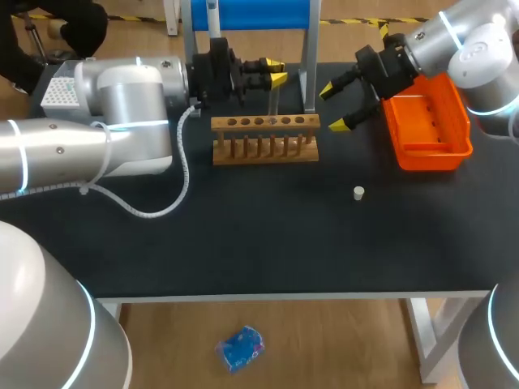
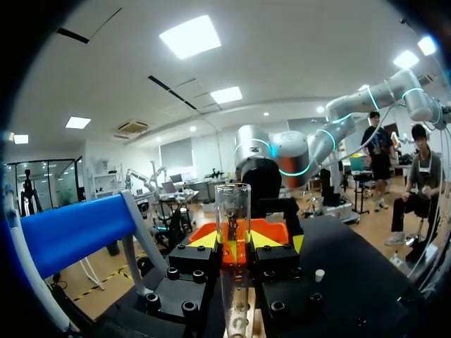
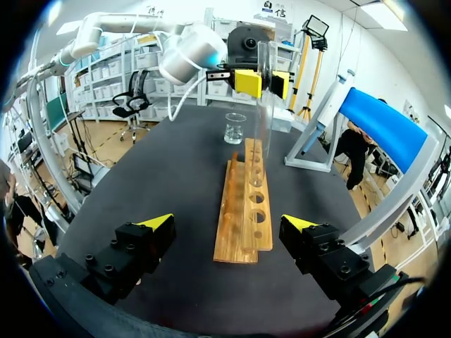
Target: Invert the test tube, pick up the pipette, mount the tip to pipette, aspirate from beaker and dispense into the tube, eject the tip, return the pipette, and cap with the stopper.
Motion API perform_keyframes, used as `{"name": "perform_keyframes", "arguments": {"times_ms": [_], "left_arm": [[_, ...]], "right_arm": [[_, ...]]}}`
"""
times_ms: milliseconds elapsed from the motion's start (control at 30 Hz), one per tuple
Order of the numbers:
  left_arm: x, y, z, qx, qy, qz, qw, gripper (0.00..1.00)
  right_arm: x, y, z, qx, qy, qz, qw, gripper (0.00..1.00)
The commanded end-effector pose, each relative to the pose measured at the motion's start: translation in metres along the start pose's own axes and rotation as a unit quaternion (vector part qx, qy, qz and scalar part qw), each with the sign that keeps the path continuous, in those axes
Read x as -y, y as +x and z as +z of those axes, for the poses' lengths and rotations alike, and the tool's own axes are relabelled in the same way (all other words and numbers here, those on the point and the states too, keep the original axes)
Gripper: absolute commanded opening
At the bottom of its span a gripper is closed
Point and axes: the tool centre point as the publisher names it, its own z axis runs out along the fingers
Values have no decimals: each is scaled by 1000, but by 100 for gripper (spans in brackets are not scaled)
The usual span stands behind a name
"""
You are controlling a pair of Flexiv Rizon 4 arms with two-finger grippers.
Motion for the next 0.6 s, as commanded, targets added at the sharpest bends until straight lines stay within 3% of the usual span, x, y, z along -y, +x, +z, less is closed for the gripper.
{"name": "perform_keyframes", "arguments": {"times_ms": [33, 600], "left_arm": [[-6, -2, 2, -1, 4, -3, 1000, 0], [-35, -4, 3, 1, 5, -30, 1000, 0]], "right_arm": [[0, 0, 0, 0, 0, 0, 1000, 100], [0, 0, 0, 0, 0, 0, 1000, 100]]}}
